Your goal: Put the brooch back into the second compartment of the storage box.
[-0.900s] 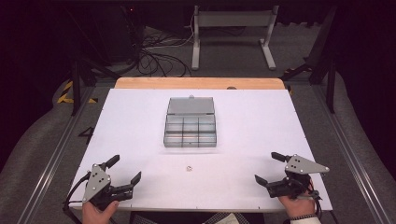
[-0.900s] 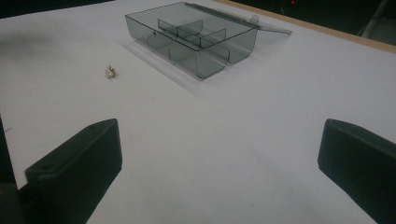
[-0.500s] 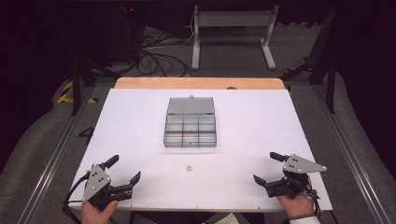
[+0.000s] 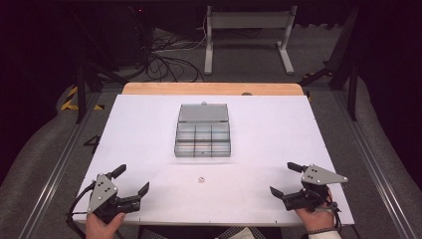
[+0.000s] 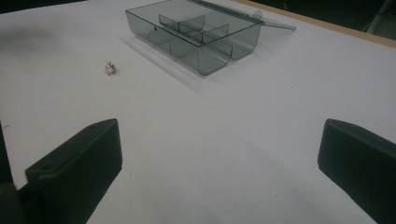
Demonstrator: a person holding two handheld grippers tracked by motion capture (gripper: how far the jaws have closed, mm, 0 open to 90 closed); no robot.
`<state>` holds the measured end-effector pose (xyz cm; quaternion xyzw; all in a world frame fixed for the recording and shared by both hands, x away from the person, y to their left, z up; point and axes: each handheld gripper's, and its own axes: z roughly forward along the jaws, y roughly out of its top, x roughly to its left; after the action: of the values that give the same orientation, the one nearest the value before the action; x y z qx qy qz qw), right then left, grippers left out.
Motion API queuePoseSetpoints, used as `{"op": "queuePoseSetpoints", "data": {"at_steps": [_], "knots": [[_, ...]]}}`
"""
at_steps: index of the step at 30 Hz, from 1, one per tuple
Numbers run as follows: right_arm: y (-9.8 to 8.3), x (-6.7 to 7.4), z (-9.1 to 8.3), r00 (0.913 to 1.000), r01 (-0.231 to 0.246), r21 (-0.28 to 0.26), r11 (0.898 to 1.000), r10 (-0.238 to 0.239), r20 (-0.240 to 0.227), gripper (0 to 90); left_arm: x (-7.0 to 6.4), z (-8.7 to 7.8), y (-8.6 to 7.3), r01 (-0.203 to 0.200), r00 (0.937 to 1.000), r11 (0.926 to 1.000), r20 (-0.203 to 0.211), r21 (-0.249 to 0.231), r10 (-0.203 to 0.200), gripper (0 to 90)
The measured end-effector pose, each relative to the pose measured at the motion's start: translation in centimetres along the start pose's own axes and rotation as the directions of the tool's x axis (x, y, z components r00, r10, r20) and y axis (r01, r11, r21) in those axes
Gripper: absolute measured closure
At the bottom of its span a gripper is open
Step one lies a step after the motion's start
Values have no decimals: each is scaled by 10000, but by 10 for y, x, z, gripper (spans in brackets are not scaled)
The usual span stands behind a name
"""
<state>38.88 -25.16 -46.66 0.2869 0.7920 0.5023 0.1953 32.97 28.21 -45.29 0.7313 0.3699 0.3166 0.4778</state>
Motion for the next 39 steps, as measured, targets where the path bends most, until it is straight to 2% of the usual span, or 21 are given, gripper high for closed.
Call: {"op": "queuePoseSetpoints", "data": {"at_steps": [1, 18, 26, 35, 37, 38, 39], "knots": [[0, 0, 0, 10000, 7, -5, 10000, -7, -8, 5, 1, 0, 1, -98, 9999, 9999, -24, 24, 98, 104], [0, 1, 1, 9999, -11, 32, 10000, 11, -100, 5, 0, 11, 21, -78, 9993, 9992, 358, 391, 64, 109], [0, 1, 2, 9999, 5, 69, 10000, -4, -166, 5, -2, 18, 32, -71, 9978, 9991, 664, 411, 43, 112], [0, 1, 2, 9997, -2, 75, 10000, 3, -232, 5, -10, 29, 44, -245, 9944, 9984, 1037, 515, 190, 114], [0, 1, 2, 9997, -17, 56, 10000, 19, -254, 5, -10, 30, 46, -238, 9937, 9984, 1110, 522, 179, 114], [0, 2, 2, 9997, 12, 91, 10000, -10, -225, 5, -11, 32, 47, -103, 9930, 9987, 1183, 500, 43, 114], [0, 2, 2, 9997, 16, 99, 10000, -14, -230, 5, -13, 34, 50, -205, 9921, 9986, 1249, 480, 144, 115]]}}
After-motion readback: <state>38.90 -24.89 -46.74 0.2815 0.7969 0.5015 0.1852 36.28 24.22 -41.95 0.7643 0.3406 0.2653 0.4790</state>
